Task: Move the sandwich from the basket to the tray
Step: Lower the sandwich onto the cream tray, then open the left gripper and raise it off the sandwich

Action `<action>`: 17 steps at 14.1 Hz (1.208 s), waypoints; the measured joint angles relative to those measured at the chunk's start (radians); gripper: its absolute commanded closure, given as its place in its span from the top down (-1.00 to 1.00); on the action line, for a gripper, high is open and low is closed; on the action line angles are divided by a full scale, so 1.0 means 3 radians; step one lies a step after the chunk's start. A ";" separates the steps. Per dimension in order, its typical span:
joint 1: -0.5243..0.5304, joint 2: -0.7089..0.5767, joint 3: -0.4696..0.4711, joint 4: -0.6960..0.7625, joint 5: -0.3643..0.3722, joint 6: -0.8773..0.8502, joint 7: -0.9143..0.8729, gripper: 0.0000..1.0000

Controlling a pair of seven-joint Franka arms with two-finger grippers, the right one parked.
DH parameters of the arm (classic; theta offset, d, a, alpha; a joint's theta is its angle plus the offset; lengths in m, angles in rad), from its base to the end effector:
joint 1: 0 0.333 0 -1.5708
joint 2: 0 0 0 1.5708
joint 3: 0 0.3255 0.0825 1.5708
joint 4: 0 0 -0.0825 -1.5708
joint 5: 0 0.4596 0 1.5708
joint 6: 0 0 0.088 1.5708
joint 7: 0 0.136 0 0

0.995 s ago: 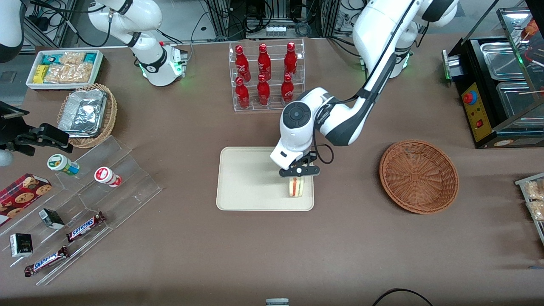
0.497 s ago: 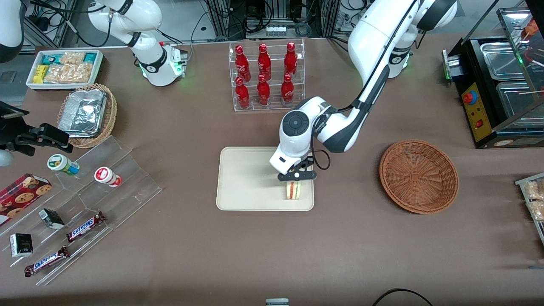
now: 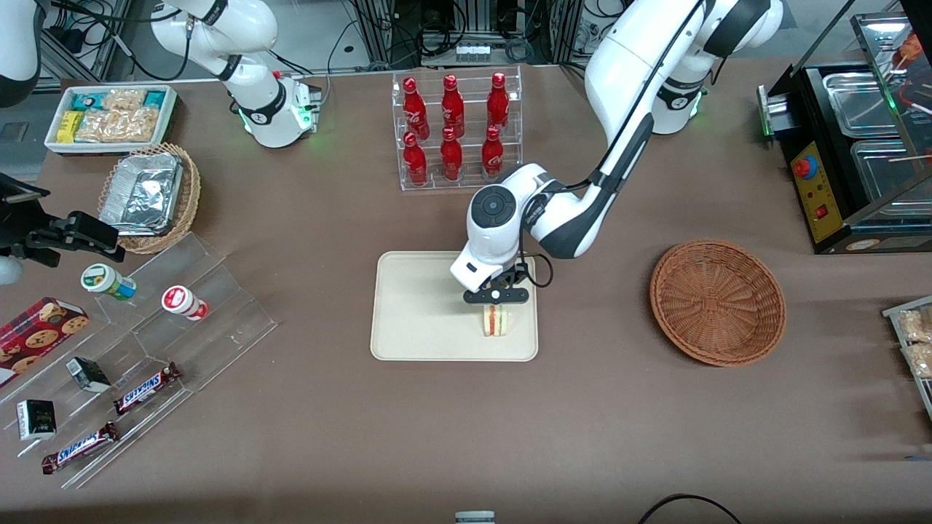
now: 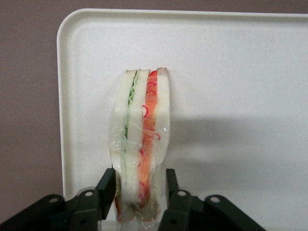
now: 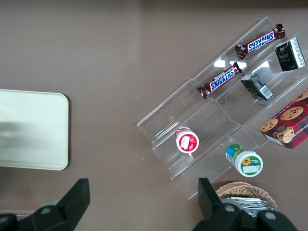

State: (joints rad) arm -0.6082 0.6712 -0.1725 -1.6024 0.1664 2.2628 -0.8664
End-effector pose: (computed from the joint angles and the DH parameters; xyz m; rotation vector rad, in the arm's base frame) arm 0.5524 -0.5208 0.1716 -3.1283 -0.0254 -0.0261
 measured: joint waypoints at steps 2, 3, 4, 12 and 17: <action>0.0000 0.0005 0.0009 0.0000 0.0000 0.0000 0.0000 0.60; 0.0000 0.0005 0.0015 0.0001 0.0001 0.0000 0.0000 0.88; 0.0000 0.0005 0.0021 0.0005 0.0001 0.0002 0.0000 0.98; 0.0014 -0.0459 0.0068 0.0178 -0.0003 -0.0471 -0.0369 1.00; 0.0021 -0.1051 0.0268 0.0186 -0.0003 -0.0947 -0.0551 1.00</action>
State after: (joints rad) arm -0.6018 0.3559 -0.0920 -1.5466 0.1656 1.9786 -1.0317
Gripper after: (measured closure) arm 0.000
